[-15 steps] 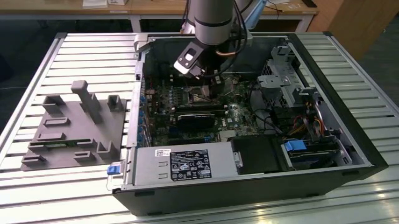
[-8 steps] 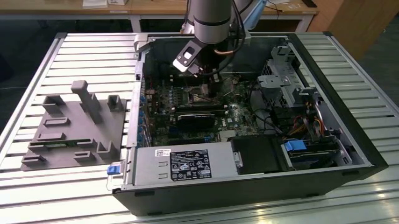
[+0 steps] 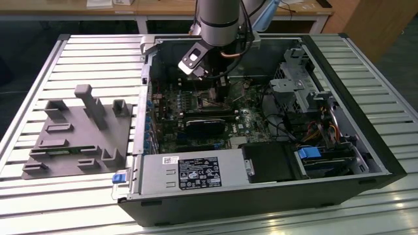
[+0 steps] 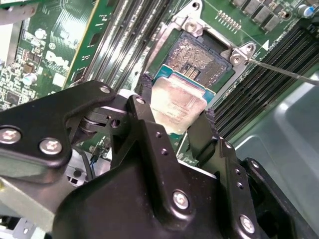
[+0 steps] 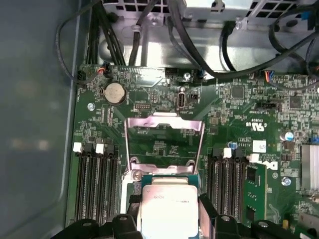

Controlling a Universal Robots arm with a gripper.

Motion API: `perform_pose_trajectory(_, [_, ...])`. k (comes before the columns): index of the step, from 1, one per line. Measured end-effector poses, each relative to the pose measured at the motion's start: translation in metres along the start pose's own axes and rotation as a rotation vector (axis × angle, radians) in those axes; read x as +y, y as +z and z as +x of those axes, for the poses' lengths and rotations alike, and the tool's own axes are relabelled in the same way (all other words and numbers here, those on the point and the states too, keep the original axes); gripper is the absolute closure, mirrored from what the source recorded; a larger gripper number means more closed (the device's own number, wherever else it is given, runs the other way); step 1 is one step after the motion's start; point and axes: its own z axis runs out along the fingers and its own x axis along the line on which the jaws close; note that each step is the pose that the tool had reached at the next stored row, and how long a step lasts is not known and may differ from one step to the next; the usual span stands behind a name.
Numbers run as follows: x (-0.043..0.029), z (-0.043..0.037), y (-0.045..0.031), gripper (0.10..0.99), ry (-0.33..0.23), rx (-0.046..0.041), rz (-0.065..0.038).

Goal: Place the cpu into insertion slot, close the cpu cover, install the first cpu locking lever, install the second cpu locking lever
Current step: 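Place the cpu into insertion slot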

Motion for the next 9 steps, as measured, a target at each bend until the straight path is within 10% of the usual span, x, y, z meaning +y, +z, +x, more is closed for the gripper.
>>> perform_pose_trajectory(9, [-0.0072, 0.0006, 0.0042, 0.549, -0.01, 0.0002, 0.0])
